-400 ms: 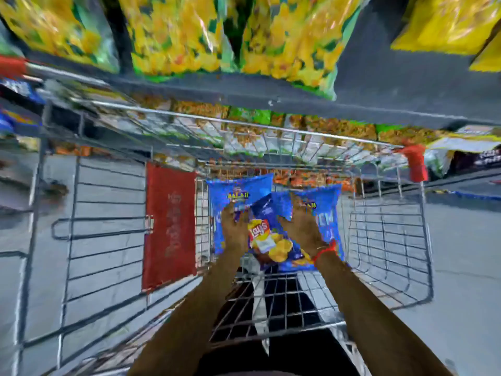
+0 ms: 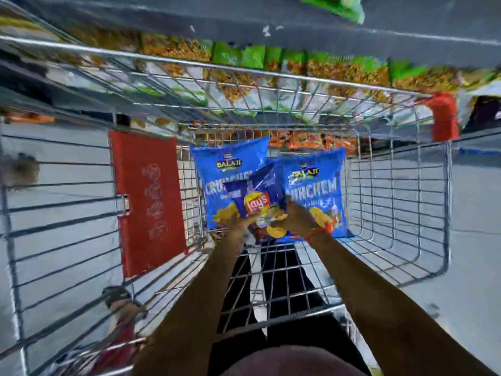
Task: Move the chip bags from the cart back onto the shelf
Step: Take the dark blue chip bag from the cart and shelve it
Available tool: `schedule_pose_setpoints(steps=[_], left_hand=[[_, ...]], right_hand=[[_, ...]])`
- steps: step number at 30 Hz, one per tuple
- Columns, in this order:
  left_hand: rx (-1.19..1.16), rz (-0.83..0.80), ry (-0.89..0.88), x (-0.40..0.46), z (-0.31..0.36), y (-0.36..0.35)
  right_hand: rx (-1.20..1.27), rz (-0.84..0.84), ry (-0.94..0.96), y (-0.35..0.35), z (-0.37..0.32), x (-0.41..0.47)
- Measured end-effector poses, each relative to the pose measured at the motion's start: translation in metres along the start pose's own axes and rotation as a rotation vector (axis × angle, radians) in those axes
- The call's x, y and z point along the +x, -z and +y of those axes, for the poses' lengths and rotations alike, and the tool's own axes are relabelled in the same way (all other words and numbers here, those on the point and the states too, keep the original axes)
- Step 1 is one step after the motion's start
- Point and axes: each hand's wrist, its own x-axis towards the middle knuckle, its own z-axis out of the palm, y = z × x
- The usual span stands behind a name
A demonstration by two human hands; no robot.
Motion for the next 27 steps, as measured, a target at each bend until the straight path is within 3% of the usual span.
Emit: schedule_pose_setpoints(steps=[5, 11, 18, 22, 27], left_hand=[[0.084, -0.050, -0.158, -0.016, 0.004, 0.011], [0.089, -0.090, -0.415, -0.058, 0.042, 0.032], [-0.059, -0.114, -0.821, -0.163, 0.106, 0.058], [-0.192, -0.086, -0.967, -0.221, 0.151, 0.069], [-0.171, -0.255, -1.249, -0.303, 0.203, 0.088]], right_hand=[[0.143, -0.025, 0.029, 0.016, -0.011, -0.018], [0.354, 0.052, 0.212, 0.037, -0.047, -0.059], [0.486, 0.187, 0.573, 0.069, -0.142, -0.131], [0.547, 0.289, 0.772, 0.096, -0.203, -0.180], [0.562, 0.432, 1.012, 0.134, -0.276, -0.251]])
